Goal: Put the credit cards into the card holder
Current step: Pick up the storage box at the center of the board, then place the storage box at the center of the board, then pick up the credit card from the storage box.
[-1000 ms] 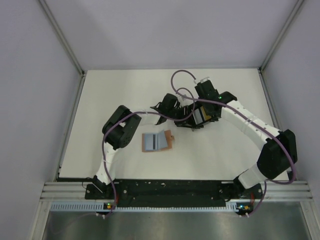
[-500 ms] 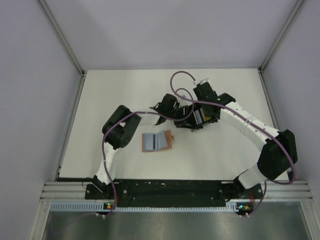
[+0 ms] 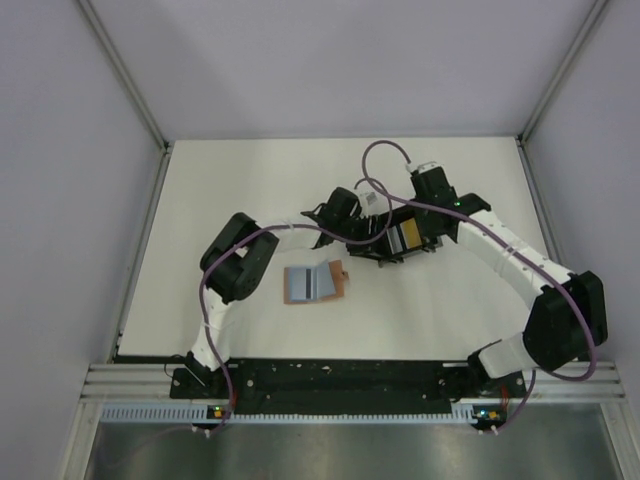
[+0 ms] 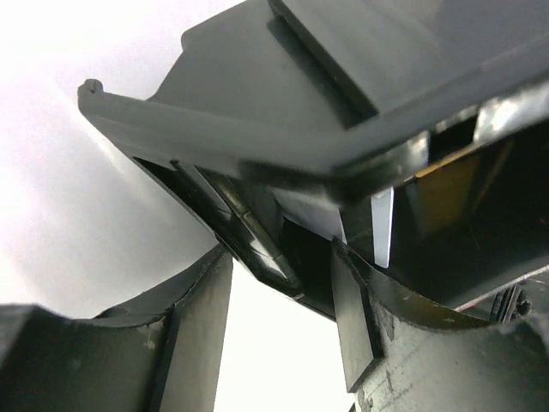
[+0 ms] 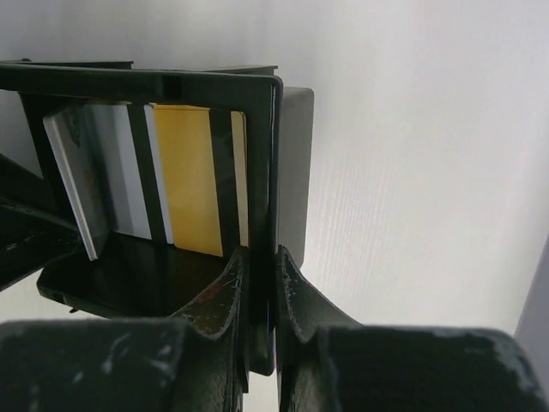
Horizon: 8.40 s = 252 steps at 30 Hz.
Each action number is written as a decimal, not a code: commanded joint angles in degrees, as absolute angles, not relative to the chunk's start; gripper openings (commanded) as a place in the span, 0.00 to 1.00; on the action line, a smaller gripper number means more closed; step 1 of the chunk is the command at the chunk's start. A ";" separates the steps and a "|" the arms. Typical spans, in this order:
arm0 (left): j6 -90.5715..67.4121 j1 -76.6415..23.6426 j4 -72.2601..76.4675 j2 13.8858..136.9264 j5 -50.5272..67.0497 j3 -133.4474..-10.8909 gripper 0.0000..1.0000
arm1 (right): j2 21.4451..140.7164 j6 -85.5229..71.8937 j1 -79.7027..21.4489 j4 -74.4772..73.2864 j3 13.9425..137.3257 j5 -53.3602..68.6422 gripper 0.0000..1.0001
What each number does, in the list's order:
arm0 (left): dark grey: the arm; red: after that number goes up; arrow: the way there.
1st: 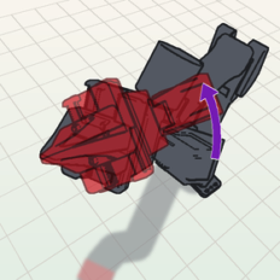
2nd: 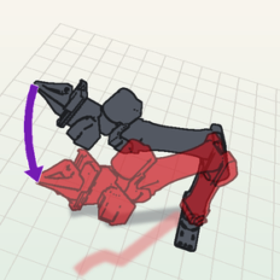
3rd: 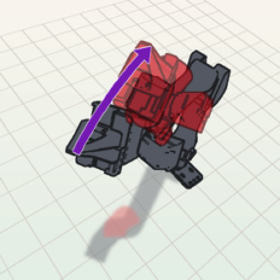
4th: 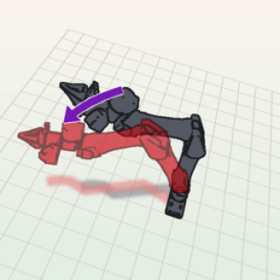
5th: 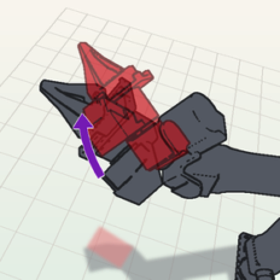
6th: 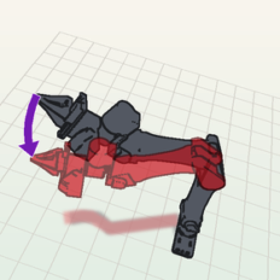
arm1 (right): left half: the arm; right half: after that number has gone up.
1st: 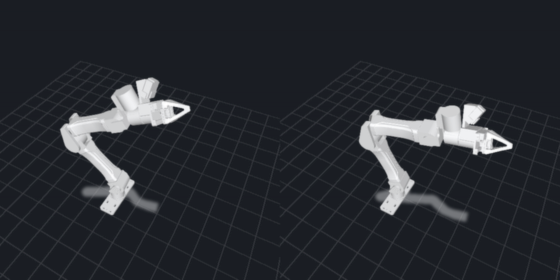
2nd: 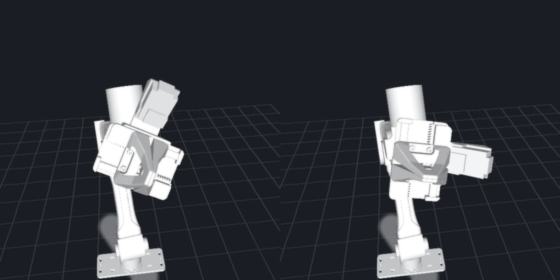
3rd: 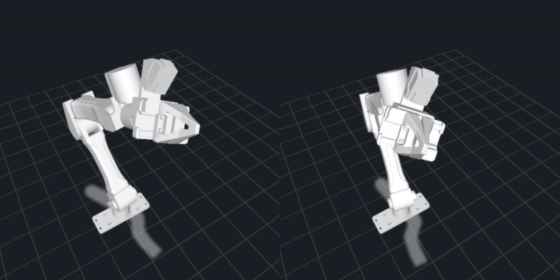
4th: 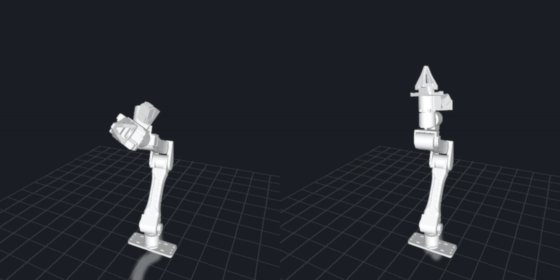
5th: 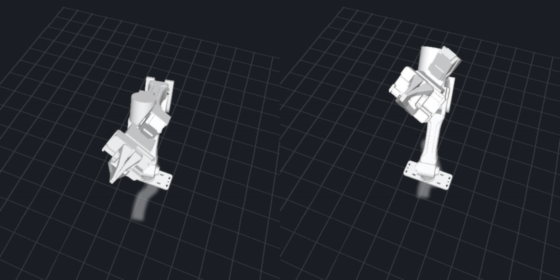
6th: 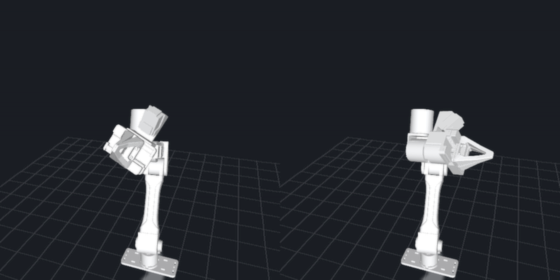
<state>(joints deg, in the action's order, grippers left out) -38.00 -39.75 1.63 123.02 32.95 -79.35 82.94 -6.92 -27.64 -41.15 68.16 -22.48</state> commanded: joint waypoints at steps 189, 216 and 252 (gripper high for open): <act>-38.23 -39.29 7.38 119.88 36.21 -74.36 0.44 | 93.25 -29.18 -15.56 -20.65 60.21 21.45 0.49; -36.38 -37.88 7.72 113.38 27.15 -70.22 0.48 | 102.82 -26.11 -16.44 -34.80 67.15 -0.27 0.76; -42.28 -40.25 13.89 115.49 34.80 -63.72 0.38 | 98.97 -19.25 -16.00 -20.66 63.37 30.93 0.34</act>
<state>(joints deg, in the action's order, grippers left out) -44.88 -38.09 14.59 116.71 34.17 -64.71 102.37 -18.02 -14.81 -23.29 64.18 23.66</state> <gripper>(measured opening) 0.426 0.377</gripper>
